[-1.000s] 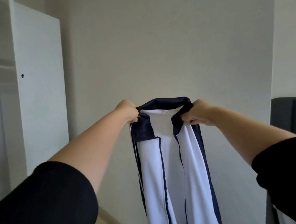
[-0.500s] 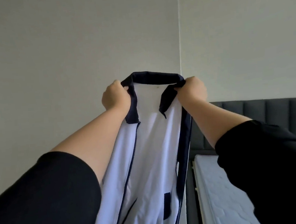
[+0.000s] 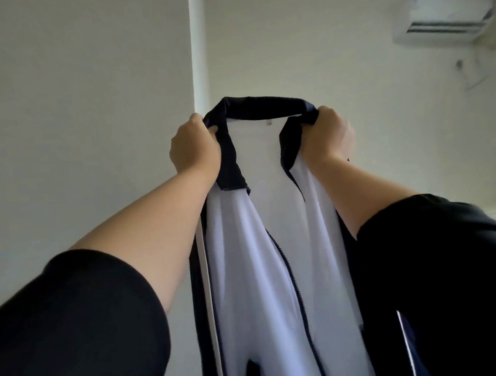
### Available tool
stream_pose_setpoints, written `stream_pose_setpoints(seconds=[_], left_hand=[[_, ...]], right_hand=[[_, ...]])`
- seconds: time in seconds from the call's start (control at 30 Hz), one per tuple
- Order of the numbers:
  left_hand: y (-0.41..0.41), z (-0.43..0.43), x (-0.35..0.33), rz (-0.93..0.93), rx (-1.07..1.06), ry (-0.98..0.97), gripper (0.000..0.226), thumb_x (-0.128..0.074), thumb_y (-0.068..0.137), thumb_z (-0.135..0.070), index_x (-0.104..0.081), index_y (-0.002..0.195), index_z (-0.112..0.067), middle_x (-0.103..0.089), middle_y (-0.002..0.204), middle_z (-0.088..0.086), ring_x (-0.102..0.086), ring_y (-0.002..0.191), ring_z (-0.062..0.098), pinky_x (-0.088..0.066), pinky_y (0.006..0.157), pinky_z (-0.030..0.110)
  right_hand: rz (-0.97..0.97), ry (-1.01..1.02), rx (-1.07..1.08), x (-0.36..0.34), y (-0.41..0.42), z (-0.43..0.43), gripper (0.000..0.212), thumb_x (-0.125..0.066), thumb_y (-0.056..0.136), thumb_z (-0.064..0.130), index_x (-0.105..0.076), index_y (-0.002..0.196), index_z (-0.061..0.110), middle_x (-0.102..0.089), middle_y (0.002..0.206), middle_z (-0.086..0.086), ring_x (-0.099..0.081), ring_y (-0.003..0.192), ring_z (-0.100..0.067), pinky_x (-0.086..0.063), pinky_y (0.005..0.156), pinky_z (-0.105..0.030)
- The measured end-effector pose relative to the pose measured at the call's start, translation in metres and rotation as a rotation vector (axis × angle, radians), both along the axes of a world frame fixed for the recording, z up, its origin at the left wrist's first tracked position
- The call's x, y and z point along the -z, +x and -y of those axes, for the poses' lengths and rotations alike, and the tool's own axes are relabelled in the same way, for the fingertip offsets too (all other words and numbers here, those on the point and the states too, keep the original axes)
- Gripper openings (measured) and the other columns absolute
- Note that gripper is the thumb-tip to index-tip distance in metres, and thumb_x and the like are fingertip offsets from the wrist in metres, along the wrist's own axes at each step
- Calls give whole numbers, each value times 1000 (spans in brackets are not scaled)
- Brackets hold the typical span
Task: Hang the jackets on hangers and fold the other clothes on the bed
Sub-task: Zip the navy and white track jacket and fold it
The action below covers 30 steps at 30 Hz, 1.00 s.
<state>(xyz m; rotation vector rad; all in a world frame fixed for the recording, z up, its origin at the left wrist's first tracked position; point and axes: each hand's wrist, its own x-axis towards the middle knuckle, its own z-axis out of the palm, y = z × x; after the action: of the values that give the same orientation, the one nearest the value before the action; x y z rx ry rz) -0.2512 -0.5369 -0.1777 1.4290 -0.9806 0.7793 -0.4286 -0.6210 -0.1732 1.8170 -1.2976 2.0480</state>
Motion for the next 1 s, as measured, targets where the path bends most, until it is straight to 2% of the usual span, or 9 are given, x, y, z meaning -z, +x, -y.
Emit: stream_pose_setpoints(seconds=[0.23,0.33,0.5,0.6,0.67,0.77,0.87,0.93,1.0], left_hand=[[-33,102,166,-139,100,526,18,-50,94,-15,-43,78,-12,-52,81,3,-47,73,23,-34,59,32],[-40,140,256,-142,120,794,18,-55,93,-23,-49,80,-12,-53,88,4,-52,85,25,-39,63,32],[-44,183,361,-469,255,1024,15,-53,91,-20,-54,83,-8,-53,69,4,-54,64,23,-40,52,27],[-47,212,386,-850,421,1014,6,-47,93,-8,-52,91,-5,-61,57,9,-64,61,26,-53,62,29],[-44,233,389,-1048,516,932,11,-45,95,-3,-49,102,-9,-64,64,13,-65,52,24,-53,50,24],[-31,263,383,-1011,576,849,4,-50,94,-2,-54,93,-4,-65,97,19,-70,76,33,-59,60,35],[-15,295,368,-854,574,769,8,-55,93,-11,-56,86,-9,-65,94,14,-68,83,30,-59,75,40],[-12,312,358,-782,625,708,9,-54,93,-16,-59,98,-10,-63,91,8,-64,89,26,-56,77,37],[-17,321,361,-841,861,704,42,-52,96,-19,-44,136,-15,-59,122,7,-55,114,25,-46,95,36]], right_hand=[[-165,323,100,169,-30,98,15,-49,90,23,-59,90,12,-64,86,-9,-54,79,-31,-33,63,-31],[-219,515,116,266,-43,135,16,-51,90,24,-61,93,12,-64,90,-10,-56,80,-32,-36,64,-31],[-323,784,99,380,-54,178,14,-52,91,23,-59,87,13,-52,68,-2,-48,63,-26,-31,49,-26],[-290,877,30,411,-53,208,12,-52,89,20,-59,84,11,-50,65,0,-49,62,-24,-31,46,-25],[-280,868,-26,418,-50,230,15,-51,87,16,-60,80,7,-52,65,-3,-52,63,-26,-32,46,-25],[-318,818,-69,409,-40,261,17,-50,88,12,-61,78,4,-49,59,-1,-47,55,-21,-30,44,-25],[-370,727,-84,386,-25,293,21,-47,92,13,-65,92,3,-57,75,-7,-51,66,-24,-30,52,-28],[-406,712,-163,375,-16,312,29,-45,94,13,-60,118,6,-60,100,-10,-56,85,-29,-33,64,-27],[-398,794,-290,379,-11,320,59,-46,95,14,-25,150,19,-58,117,-9,-58,98,-29,-37,74,-28]])
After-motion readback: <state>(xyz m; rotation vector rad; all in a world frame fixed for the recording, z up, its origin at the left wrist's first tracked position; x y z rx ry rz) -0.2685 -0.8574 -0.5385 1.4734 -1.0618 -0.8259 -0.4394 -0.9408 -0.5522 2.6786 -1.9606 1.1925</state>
